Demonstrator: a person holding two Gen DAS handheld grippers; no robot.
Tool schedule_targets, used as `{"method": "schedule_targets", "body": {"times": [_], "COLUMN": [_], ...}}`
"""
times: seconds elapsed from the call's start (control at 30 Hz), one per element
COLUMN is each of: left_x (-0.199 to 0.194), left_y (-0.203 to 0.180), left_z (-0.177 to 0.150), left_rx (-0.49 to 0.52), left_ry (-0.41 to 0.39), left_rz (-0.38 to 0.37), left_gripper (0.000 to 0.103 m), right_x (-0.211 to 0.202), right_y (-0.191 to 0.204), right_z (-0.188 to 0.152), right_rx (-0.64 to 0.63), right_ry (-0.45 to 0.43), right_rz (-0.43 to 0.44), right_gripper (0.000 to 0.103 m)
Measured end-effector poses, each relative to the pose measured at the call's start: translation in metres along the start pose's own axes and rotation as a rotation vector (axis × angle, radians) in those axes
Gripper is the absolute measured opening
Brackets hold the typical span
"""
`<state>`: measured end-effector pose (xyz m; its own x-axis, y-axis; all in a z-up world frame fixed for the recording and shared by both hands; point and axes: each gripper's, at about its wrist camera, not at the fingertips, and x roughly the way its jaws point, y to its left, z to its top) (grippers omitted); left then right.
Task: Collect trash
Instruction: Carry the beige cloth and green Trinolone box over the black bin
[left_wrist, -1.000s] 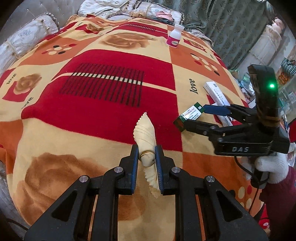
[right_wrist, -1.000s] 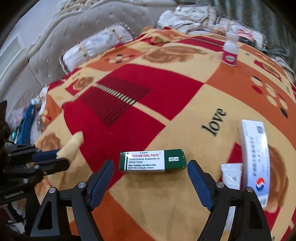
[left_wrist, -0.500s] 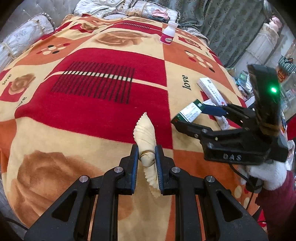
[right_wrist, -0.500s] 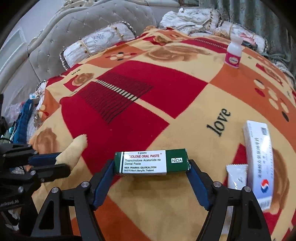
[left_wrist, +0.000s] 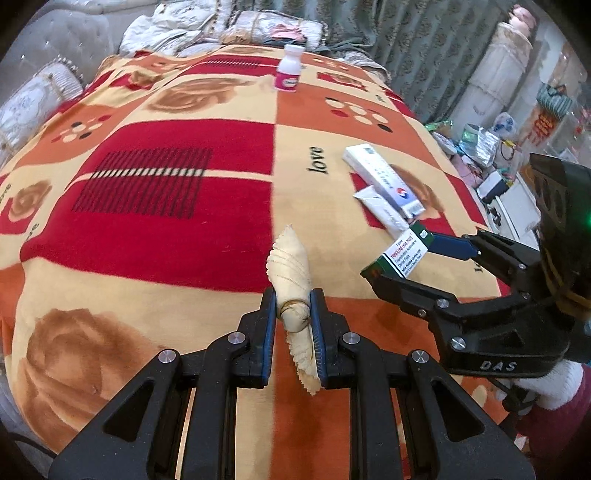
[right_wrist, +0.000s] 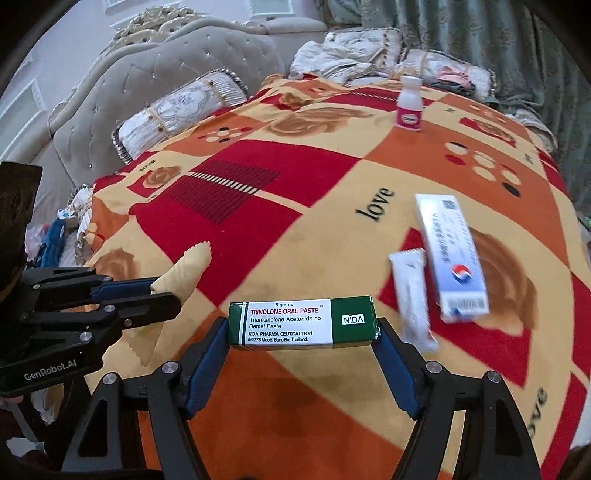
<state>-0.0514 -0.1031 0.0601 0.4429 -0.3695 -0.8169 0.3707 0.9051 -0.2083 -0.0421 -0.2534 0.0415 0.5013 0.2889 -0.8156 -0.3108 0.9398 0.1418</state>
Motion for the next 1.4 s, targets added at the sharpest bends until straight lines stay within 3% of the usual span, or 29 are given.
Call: {"method": "schedule_targets", "body": {"times": [0.73,1.4], "left_x": [0.0,0.02], "left_y": [-0.105,-0.228], "left_z": [0.005,0.003], "left_rx": [0.172,0.359], "left_ry": [-0.037,-0.005], "left_rz": [-0.062,-0.198], "left_gripper": [0.016,0.016], "right_x": [-0.087,-0.166], "right_y": [-0.062,-0.147], "right_z": [-0.067,-0.141], "right_rx": [0.164,0.374], "right_ry": [-0.081,-0.132], "right_rz": [-0.125,-0.286], "right_gripper": [0.075,0.075]}}
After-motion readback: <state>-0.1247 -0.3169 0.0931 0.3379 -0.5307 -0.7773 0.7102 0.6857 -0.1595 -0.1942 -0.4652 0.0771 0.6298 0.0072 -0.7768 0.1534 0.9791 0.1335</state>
